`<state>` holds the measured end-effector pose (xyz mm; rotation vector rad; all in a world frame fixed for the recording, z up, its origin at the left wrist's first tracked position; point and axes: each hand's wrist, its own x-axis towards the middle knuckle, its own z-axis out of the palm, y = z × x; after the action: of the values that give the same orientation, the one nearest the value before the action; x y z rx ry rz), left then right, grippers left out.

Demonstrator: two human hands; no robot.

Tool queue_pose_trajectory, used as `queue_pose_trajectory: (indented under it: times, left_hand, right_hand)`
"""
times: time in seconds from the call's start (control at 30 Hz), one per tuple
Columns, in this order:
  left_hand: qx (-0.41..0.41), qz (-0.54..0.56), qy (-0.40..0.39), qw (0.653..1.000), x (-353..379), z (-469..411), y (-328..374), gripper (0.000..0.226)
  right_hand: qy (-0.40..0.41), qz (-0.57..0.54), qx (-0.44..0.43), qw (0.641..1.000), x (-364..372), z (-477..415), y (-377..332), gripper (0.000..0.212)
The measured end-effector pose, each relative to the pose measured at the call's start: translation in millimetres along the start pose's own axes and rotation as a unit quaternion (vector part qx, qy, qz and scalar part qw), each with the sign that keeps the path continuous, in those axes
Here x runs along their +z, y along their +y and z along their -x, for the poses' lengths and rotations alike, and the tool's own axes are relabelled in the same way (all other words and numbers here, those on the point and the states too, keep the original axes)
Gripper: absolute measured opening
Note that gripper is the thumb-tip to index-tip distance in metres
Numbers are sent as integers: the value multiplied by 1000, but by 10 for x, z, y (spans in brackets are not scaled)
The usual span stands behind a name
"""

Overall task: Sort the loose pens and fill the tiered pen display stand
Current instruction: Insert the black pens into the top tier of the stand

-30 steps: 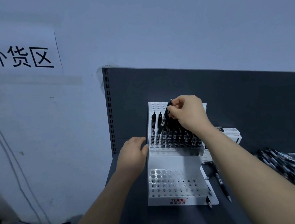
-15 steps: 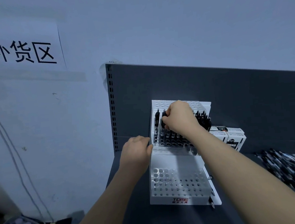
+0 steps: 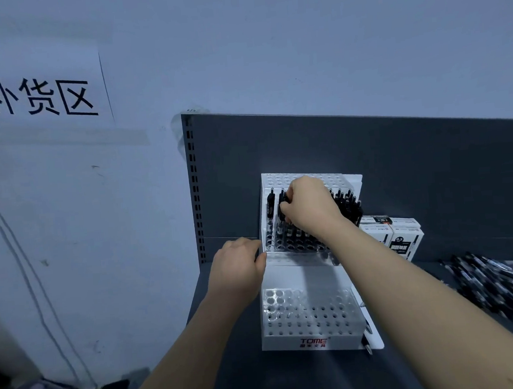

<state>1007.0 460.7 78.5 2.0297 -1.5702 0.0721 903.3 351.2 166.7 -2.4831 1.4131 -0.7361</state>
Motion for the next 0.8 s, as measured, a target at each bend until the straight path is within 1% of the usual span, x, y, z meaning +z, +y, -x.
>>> queue_pose_trajectory:
  times: [0.1, 0.2, 0.33, 0.5, 0.57, 0.63, 0.8]
  left_hand:
    - [4, -1, 3, 1000, -13, 12, -7, 32]
    - [10, -12, 5, 1000, 3, -3, -11, 28]
    - [20, -40, 9, 999, 28, -13, 12, 25]
    - [30, -40, 10, 999, 46, -33, 17, 25]
    - [34, -40, 9, 999, 53, -40, 8, 25]
    - [35, -42, 8, 998, 59, -49, -1, 25]
    - [33, -45, 1, 998, 76, -73, -22, 25]
  right_hand:
    - [-1, 39, -7, 999, -33, -9, -41, 31]
    - [-1, 60, -7, 998, -23, -29, -57, 34]
    - [-14, 77, -18, 997, -36, -81, -84, 30]
    - [-35, 84, -38, 995, -60, -127, -82, 27]
    - [-42, 75, -42, 995, -62, -133, -62, 29]
    - [-45, 68, -40, 996, -82, -136, -55, 29]
    - [-52, 55, -19, 997, -110, -117, -38, 20]
